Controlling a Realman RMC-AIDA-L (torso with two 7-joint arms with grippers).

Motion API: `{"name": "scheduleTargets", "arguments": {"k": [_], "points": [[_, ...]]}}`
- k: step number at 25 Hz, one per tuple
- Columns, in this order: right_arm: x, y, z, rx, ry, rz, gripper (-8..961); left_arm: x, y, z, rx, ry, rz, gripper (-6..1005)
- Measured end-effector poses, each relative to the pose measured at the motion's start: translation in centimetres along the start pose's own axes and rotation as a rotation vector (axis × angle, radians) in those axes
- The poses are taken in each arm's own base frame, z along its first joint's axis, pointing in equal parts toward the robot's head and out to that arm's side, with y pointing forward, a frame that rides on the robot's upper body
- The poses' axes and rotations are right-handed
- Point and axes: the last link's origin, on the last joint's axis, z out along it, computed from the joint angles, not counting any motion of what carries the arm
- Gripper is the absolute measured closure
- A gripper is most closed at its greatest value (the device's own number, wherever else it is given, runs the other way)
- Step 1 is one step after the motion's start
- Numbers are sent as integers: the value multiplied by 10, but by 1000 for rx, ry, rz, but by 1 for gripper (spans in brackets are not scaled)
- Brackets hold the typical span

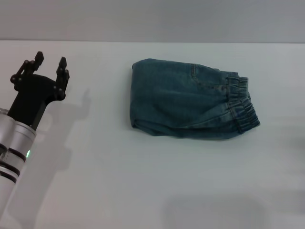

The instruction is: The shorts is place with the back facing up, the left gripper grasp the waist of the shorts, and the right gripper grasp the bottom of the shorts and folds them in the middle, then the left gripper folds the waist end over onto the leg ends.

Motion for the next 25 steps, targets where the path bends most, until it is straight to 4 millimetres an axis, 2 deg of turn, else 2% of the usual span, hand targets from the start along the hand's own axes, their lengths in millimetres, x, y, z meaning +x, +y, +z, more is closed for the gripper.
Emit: {"name": "scheduleTargets", "arguments": {"k": [2,5,10,12,25], "points": [[-1,0,-2,-1,-8,-1,597,-2,0,-2,1,-11,-2,637],[-1,-1,-3,-4,-13,-4,515,-4,1,-6,6,-17,-10,398],[-1,-1,-3,-7,-10,-7,328,-5,3,-12,2,-19,-14,199],[-1,0,-2,-7,-11,-5,285,-6,3,-14,1,-24,-24,198],[1,1,-1,-13,-2,-8,285,-8,1,-15,1,-32,-45,191]]}}
